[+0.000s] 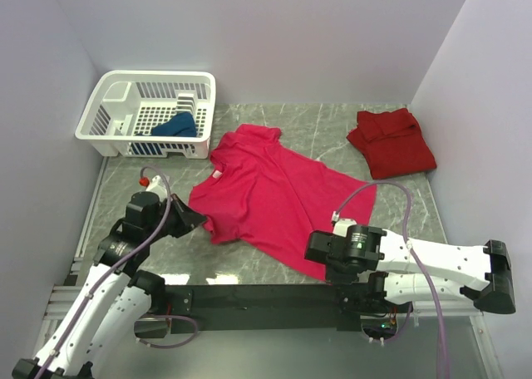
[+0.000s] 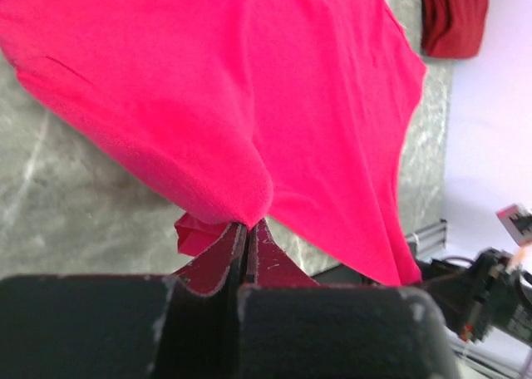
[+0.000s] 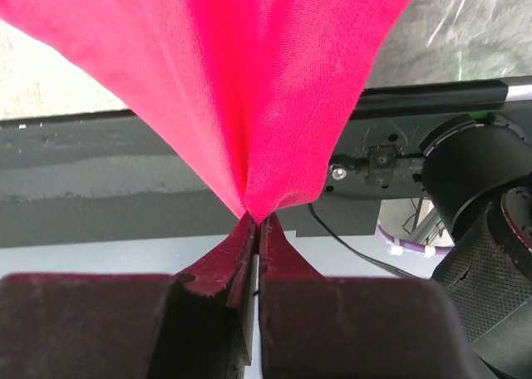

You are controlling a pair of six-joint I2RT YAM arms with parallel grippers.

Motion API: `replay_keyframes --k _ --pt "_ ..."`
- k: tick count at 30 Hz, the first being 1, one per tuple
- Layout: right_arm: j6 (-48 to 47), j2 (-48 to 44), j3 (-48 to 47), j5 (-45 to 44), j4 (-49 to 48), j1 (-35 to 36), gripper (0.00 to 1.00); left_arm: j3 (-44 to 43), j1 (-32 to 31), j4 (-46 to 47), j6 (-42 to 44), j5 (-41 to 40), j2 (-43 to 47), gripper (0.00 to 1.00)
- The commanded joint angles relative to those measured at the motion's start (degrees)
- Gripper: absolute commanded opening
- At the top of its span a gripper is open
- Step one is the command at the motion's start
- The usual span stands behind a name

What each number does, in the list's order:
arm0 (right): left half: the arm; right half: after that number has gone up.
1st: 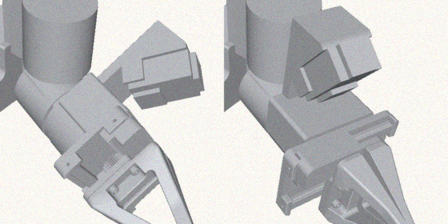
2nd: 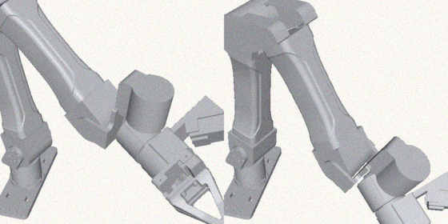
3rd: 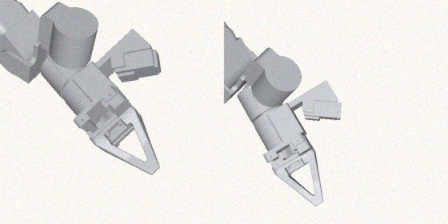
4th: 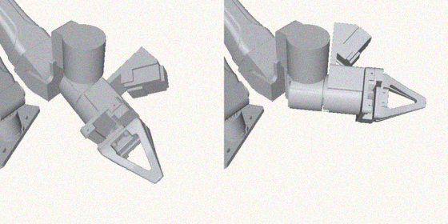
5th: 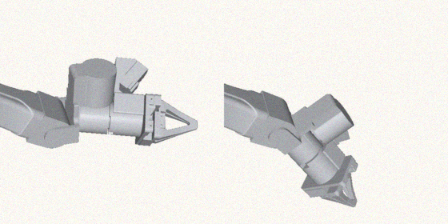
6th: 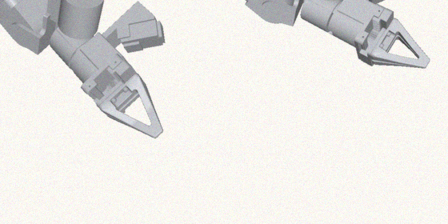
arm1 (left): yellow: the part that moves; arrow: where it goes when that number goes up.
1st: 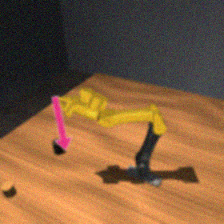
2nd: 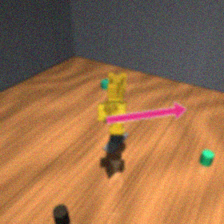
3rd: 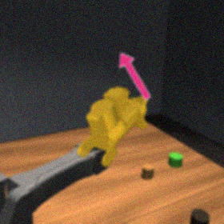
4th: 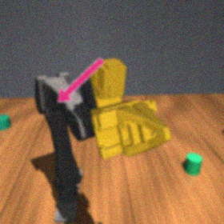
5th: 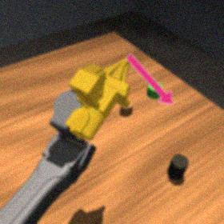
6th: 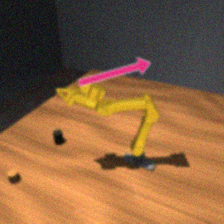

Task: Fold and stack the t-shirts
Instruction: Fold the tshirt

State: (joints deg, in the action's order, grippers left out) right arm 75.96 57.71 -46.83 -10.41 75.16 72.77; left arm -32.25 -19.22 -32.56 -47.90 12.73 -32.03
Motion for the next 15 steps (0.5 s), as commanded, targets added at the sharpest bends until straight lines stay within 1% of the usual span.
replay_keyframes --k 1,5,7,10,11,12,15 --pt "1.9 -1.9 0.2 0.6 7.4 1.7 0.00 -0.7 -0.2 -3.5 -2.0 2.6 2.5 0.01" --pt "3.3 -2.9 1.3 0.3 6.3 2.7 0.00 -0.8 -0.2 -5.4 -2.6 1.5 4.9 0.01" --pt "4.1 -3.8 1.5 -0.5 5.8 2.8 0.00 -0.9 -0.2 -4.4 -3.2 1.0 5.2 0.01" --pt "5.8 -5.3 1.3 -3.4 4.9 2.7 0.00 -0.4 -0.2 -0.5 -4.0 0.0 3.7 0.01" --pt "6.3 -5.6 1.4 -4.2 4.4 2.7 0.00 -0.2 -0.2 3.3 -4.2 0.2 2.9 0.01" --pt "6.7 -5.8 1.6 -6.2 4.2 2.6 0.00 0.2 -0.2 4.9 -4.1 0.5 1.8 0.01" --pt "7.8 -5.2 1.9 -9.9 2.1 1.8 0.00 0.4 -0.2 10.7 -3.1 0.5 -3.8 0.00"
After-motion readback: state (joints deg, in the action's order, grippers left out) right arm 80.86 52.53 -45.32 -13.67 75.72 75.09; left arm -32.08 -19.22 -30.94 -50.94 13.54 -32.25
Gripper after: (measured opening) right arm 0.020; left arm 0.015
